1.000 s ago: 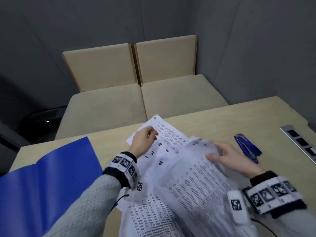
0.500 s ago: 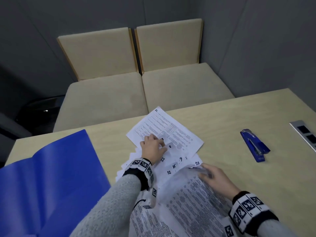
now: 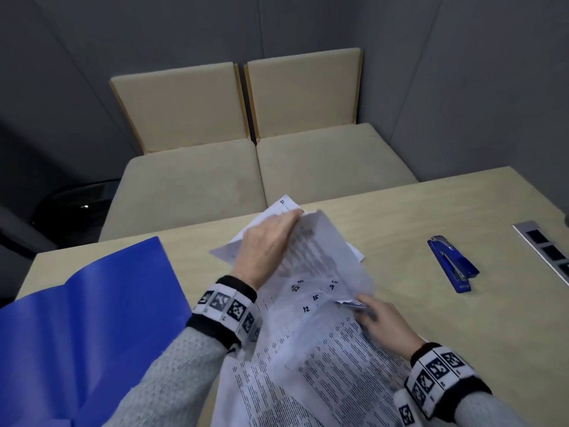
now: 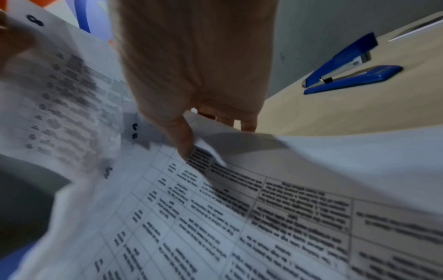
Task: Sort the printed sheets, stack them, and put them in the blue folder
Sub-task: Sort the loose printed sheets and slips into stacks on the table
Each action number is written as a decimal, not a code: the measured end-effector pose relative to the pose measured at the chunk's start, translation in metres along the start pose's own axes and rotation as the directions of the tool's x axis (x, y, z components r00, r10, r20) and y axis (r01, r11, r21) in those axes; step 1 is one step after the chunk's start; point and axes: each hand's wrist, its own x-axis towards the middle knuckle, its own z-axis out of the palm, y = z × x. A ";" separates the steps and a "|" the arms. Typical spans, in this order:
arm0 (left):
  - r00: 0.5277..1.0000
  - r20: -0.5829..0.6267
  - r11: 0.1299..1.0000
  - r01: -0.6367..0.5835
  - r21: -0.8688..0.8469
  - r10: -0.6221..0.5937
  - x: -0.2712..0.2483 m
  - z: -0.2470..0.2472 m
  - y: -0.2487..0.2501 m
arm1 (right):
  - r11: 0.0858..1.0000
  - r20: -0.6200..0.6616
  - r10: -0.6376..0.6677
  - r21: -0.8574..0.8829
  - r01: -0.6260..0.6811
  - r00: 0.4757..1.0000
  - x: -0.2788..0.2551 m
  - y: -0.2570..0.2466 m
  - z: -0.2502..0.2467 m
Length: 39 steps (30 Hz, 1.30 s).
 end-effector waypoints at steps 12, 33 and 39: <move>0.997 -0.052 0.950 -0.066 -0.304 0.052 0.074 -0.110 0.040 | 0.891 -0.563 -0.449 -0.221 0.397 0.694 -0.033 -0.149 -0.095; 0.763 0.466 0.734 0.611 -0.295 -0.448 -0.015 0.075 -0.027 | 0.930 0.222 0.146 0.301 -0.210 0.964 0.002 -0.005 -0.077; 0.674 0.716 0.970 0.242 0.023 -0.185 -0.036 0.112 -0.006 | 0.969 0.224 0.211 0.077 -0.233 0.951 0.008 0.016 -0.002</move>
